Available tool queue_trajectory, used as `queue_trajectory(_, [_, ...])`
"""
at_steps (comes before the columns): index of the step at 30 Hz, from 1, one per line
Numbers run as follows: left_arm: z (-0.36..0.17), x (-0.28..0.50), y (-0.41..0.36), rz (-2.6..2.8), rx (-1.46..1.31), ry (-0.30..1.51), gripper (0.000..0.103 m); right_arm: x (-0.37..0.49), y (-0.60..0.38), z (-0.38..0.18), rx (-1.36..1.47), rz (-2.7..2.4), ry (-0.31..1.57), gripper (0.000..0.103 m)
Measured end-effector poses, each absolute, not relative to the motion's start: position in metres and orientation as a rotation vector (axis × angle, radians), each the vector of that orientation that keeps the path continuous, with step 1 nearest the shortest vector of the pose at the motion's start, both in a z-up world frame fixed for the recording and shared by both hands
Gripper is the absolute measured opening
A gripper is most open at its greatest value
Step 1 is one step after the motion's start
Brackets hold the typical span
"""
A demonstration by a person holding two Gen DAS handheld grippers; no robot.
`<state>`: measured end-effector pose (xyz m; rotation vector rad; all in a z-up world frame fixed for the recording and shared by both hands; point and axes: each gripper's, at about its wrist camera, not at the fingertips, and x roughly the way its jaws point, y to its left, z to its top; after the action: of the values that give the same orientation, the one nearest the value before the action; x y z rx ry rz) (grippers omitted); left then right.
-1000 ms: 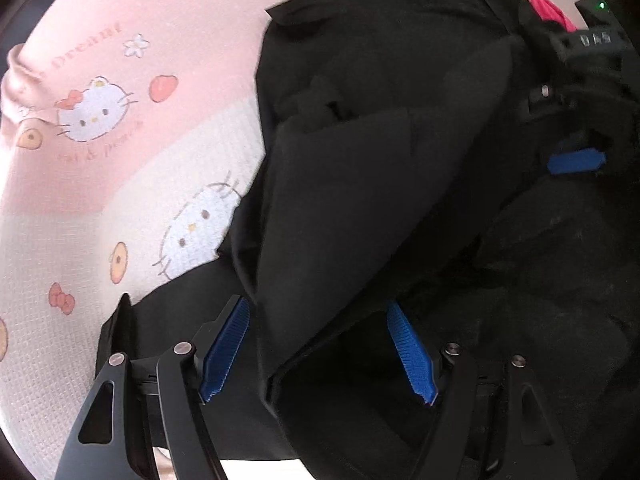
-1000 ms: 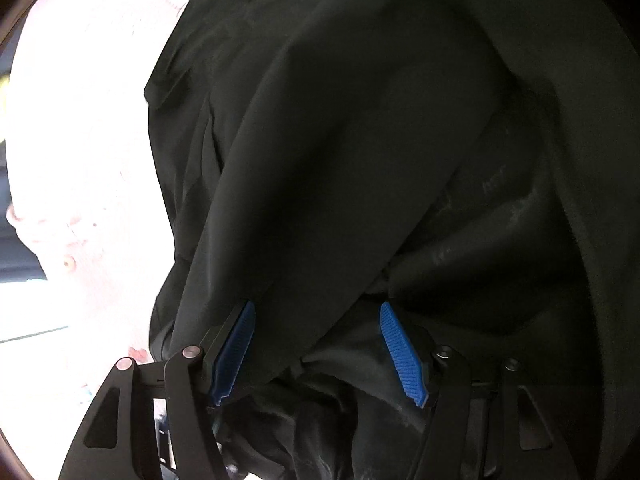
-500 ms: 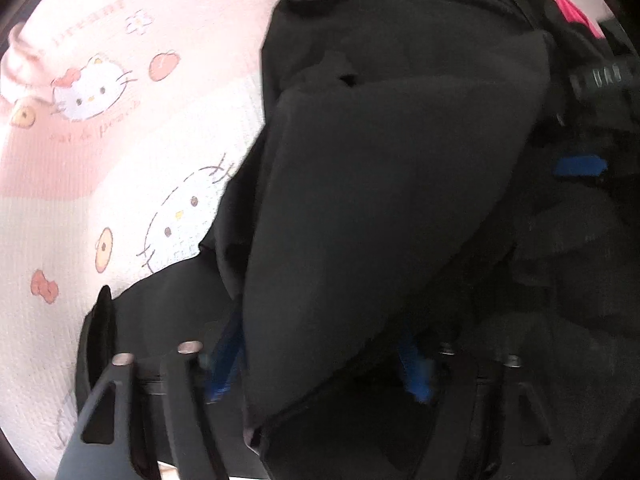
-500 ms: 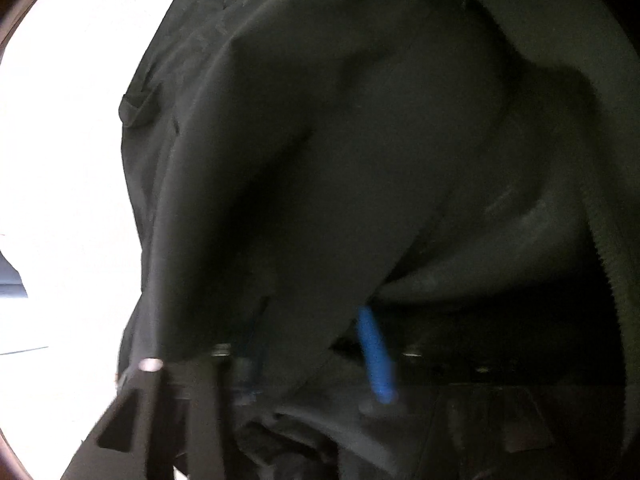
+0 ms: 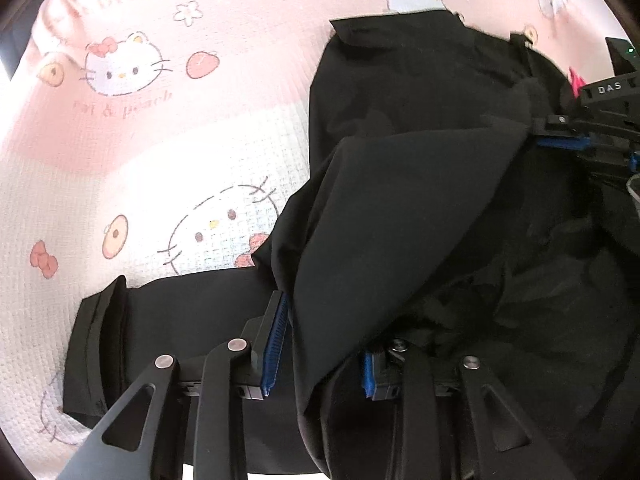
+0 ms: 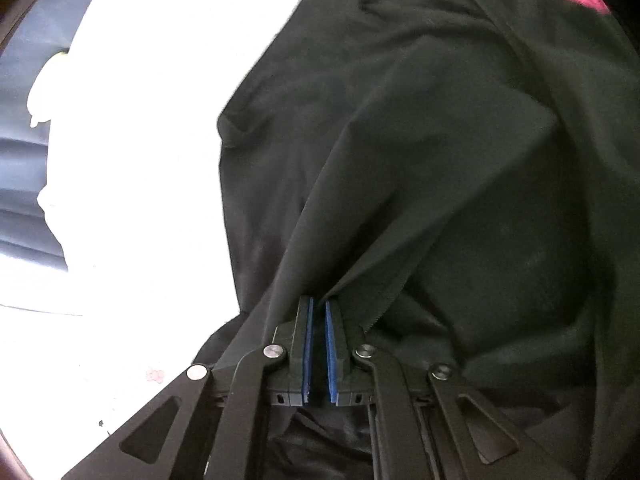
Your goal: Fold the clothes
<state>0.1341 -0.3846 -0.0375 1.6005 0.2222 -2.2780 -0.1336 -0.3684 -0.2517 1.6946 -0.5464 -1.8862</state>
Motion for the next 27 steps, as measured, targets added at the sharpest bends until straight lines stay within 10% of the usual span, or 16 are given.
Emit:
queue_trajectory(8, [-0.010,0.130,-0.395,-2.344,1.649,0.625,0.035,-0.131,-0.403,-0.215,1.592,-1.829,-0.479,0.004])
queue_trajectory(12, [0.017,0.121,-0.382,-2.427,1.591,0.646,0.064,-0.132,-0.410,-0.207,1.589,-1.865,-0.345,0.004])
queue_trajectory(19, [0.028,0.080,-0.355,-2.478,1.596,0.548,0.065,-0.142,-0.357,-0.218,1.663,-1.858,-0.434,0.005])
queue_trajectory(21, [0.026,0.064,-0.352,-2.465,1.618,0.528,0.065,-0.147,-0.344,-0.224,1.695,-1.815,-0.459,0.021])
queue_trajectory(23, [0.018,0.052,-0.352,-2.451,1.637,0.498,0.065,-0.160,-0.334,-0.241,1.726,-1.771,-0.510,0.059])
queue_trajectory(27, [-0.004,0.051,-0.321,-2.425,1.663,0.378,0.065,-0.170,-0.316,-0.259,1.763,-1.748,-0.561,0.061])
